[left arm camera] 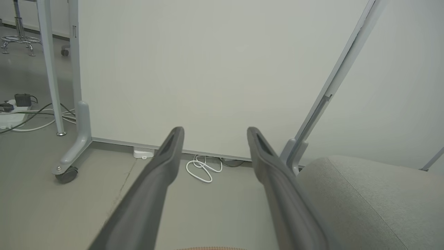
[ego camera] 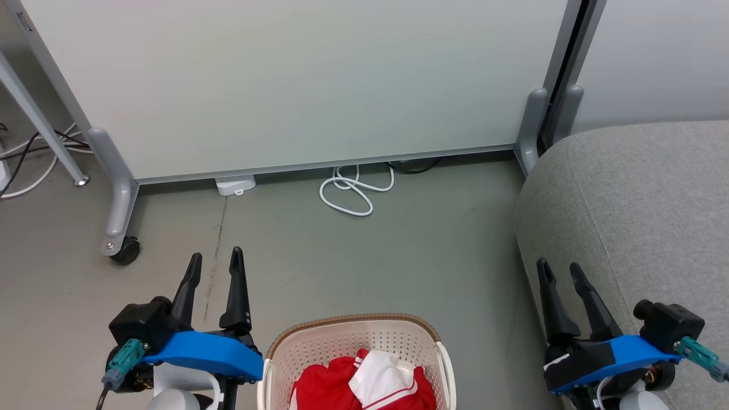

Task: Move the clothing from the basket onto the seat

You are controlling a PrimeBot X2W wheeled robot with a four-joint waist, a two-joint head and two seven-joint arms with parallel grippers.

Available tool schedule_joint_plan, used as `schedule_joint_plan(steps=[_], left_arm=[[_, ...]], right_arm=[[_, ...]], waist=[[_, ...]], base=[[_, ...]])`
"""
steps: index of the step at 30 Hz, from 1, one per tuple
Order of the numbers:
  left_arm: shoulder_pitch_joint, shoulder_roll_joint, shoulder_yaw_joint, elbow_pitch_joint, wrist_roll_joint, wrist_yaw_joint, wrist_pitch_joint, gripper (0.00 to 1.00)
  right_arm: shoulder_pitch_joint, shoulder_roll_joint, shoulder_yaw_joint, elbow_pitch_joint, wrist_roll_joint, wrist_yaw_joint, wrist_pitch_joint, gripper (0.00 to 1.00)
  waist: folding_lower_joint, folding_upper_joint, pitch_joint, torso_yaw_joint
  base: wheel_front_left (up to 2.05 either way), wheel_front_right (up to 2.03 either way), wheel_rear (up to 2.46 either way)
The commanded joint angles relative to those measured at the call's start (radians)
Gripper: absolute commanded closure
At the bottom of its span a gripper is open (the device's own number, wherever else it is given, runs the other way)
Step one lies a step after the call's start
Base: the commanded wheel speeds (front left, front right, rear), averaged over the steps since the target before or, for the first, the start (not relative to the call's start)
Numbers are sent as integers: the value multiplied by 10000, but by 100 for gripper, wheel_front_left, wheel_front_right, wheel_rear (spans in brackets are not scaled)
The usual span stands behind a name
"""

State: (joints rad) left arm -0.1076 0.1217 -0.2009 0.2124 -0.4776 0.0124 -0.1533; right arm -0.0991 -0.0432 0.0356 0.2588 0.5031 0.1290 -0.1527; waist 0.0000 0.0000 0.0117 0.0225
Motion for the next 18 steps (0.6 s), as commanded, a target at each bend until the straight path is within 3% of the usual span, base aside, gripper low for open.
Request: schedule_joint_plan(steps=[1,18], left_arm=[[-233,87,-59,-58,327,-16,-119,0],[-317,17,-299,320,1845,-74,-516,0]], right_arm=[[-190,-71,42,-69,-344,18,-128,0],[-242,-80,281,8,-1982,22,-522,0]], waist=[[0,0,1,11],[0,0,-31,97]], base=[[0,0,0],[0,0,0]])
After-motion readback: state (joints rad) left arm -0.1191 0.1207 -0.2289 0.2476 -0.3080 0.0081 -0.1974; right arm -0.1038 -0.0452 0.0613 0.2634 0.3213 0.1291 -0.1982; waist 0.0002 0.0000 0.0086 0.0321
